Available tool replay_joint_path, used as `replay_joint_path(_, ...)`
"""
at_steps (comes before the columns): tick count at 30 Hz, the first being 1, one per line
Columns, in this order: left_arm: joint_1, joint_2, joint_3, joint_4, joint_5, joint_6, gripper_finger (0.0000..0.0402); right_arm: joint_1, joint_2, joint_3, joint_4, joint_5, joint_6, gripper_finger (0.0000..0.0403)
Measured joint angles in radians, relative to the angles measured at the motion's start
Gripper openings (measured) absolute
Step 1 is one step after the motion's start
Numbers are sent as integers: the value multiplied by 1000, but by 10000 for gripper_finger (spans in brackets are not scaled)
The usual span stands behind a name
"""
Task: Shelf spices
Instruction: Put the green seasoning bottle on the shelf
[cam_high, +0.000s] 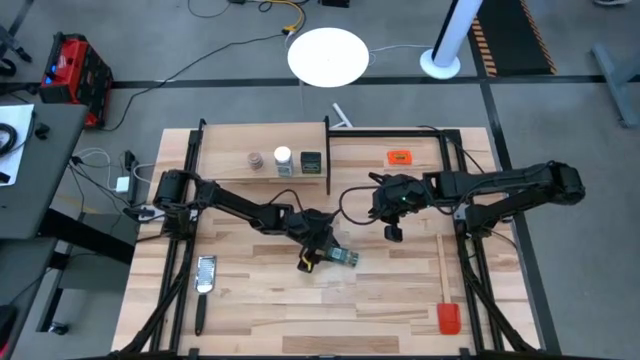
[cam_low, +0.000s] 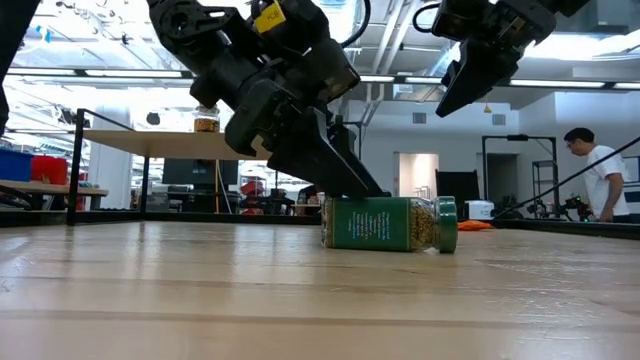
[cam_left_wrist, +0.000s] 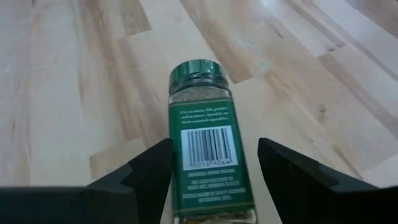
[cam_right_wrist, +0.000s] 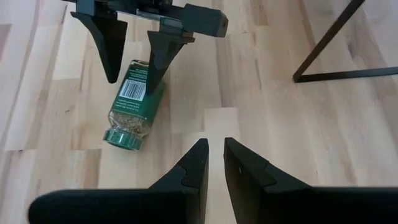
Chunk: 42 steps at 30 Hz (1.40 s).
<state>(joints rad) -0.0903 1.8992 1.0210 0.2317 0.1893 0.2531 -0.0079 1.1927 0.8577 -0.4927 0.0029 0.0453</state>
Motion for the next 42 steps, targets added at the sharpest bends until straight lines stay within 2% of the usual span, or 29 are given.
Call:
replay_joint_path(9,-14,0,0,-7,-52,-30,227,62,0,0,2,2,73,56)
replay_joint_path(19,-15,2,-12,4,-38,-14,227,100,0,0,12,50,89,56)
replay_joint_path(31,-16,187,38,98,-9,-34,227,97,0,1,15,52,86,56)
replay_joint_path(36,-15,185,50,95,14,-32,227,98,0,1,14,52,81,56)
replay_joint_path(39,-16,177,50,92,13,-30,222,98,0,1,16,52,81,56)
replay_joint_path(42,-16,168,48,90,11,-33,198,98,0,1,16,52,81,56)
